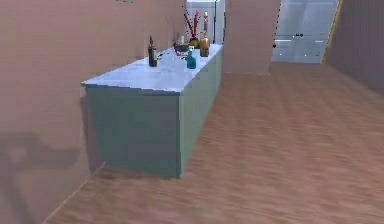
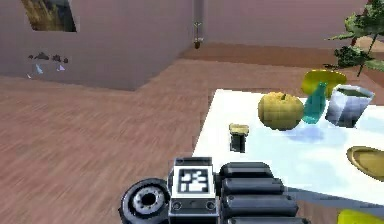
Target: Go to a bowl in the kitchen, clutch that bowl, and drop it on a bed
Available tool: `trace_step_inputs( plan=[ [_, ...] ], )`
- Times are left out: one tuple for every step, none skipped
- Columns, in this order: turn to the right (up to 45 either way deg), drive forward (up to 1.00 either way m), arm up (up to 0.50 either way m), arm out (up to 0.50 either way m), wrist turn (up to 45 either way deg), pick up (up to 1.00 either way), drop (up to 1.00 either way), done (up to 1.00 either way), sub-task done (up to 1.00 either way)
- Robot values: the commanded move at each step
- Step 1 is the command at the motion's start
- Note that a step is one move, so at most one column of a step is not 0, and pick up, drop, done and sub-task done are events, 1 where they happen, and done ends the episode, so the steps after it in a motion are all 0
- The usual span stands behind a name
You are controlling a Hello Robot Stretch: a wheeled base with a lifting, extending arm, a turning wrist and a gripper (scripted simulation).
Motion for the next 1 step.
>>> trace_step_inputs(
  plan=[
    [-45.0, 0.00, 0.00, 0.00, 0.0, 0.00, 0.00, 0.00, 0.00]
  ],
)
